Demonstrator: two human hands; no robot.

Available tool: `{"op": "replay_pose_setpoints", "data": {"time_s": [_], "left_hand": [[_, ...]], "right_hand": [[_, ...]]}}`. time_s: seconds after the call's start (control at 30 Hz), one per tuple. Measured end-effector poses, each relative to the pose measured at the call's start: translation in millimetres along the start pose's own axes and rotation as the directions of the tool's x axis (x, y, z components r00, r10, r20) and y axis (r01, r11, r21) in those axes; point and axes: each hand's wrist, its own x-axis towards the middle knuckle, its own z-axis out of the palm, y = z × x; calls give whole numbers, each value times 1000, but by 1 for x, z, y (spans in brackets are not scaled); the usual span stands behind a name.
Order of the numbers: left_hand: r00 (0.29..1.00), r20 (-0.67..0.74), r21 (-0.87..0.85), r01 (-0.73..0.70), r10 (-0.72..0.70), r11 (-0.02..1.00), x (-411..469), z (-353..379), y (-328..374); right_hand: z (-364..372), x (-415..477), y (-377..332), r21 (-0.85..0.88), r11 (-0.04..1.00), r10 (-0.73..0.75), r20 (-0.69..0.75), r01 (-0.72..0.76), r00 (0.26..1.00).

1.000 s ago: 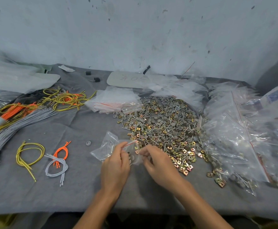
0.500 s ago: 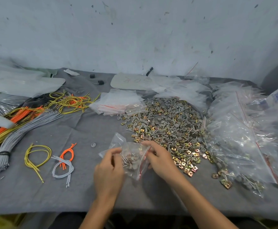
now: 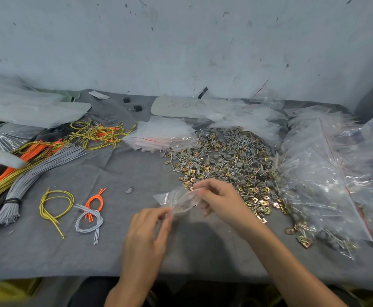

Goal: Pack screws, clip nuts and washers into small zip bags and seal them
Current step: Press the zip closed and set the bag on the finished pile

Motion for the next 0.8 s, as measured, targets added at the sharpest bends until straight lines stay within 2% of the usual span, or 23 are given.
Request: {"op": "replay_pose_setpoints", "data": {"time_s": [0.23,0.33,0.53,0.7,0.8], "left_hand": [[988,-149,-174,24,-50,984,54,-29,22],[984,-168,-206,14,-50,978,70,-39,34],[988,-122,-337,44,-90,941,85,-58,59],[992,10,-407,120,-127,906,84,-67,73],[994,61,-401,106,-89,910,80,-72,80]], "right_hand": [[-20,-8,-66,-81,995,-38,175,53,984],[-26,-13,-86,-147,977,-134,144,155,980],[-32,-17,-109,-176,939,-296,18,295,955],[-39,-28,-115,-121,940,-318,37,320,948],[-45,-33,-117,-122,940,-315,43,318,948]]}}
